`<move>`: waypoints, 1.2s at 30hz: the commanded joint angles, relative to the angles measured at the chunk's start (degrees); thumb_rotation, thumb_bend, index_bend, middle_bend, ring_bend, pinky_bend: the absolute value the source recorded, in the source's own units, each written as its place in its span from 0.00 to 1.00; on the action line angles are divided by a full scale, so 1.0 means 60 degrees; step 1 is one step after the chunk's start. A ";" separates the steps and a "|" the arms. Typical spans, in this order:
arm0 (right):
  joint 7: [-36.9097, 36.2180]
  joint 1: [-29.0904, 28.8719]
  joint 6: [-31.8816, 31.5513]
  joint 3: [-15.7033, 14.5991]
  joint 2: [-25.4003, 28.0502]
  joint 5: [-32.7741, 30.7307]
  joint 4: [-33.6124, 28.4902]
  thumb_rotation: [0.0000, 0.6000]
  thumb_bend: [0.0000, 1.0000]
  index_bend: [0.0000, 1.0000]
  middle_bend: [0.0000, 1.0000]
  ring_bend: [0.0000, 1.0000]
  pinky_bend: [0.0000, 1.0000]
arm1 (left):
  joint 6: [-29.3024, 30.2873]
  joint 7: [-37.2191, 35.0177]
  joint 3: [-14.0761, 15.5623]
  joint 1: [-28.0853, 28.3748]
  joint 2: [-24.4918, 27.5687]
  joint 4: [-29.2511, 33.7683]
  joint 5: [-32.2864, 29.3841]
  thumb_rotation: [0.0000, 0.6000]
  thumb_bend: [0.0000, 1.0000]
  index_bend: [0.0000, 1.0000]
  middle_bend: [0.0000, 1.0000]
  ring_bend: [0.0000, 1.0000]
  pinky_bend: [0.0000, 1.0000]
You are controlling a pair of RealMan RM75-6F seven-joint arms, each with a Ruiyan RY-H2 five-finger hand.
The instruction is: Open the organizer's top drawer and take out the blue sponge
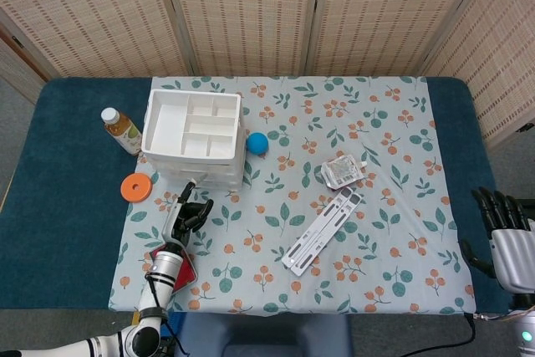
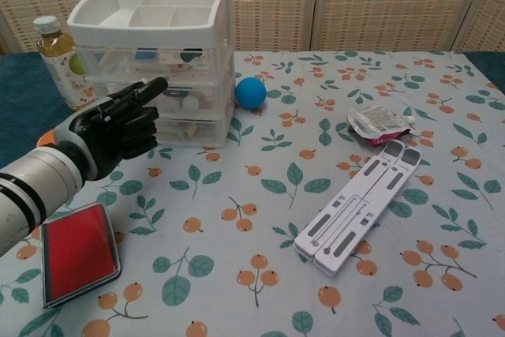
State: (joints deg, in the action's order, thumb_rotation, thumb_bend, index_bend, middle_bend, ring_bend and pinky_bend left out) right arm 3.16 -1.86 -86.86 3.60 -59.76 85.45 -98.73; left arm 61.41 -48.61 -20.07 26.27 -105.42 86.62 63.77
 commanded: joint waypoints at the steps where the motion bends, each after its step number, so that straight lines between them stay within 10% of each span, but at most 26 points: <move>1: 0.0002 0.0001 0.0006 0.0000 -0.0001 -0.0004 -0.0001 1.00 0.39 0.00 0.04 0.00 0.02 | 0.0030 -0.0029 -0.0061 -0.0054 -0.0039 -0.0057 0.0013 1.00 0.30 0.17 0.99 1.00 1.00; 36: -0.0093 0.0007 0.0058 0.0024 -0.0027 -0.0045 0.0063 1.00 0.39 0.00 0.04 0.00 0.02 | -0.0409 0.0097 -0.0762 0.0019 -0.0087 -0.0129 -0.0190 1.00 0.32 0.17 0.99 1.00 1.00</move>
State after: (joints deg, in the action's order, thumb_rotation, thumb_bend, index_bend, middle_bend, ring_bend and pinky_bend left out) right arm 2.60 -1.81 -86.53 3.75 -59.92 85.18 -98.36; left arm 58.99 -48.05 -24.60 26.34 -105.92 85.87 62.65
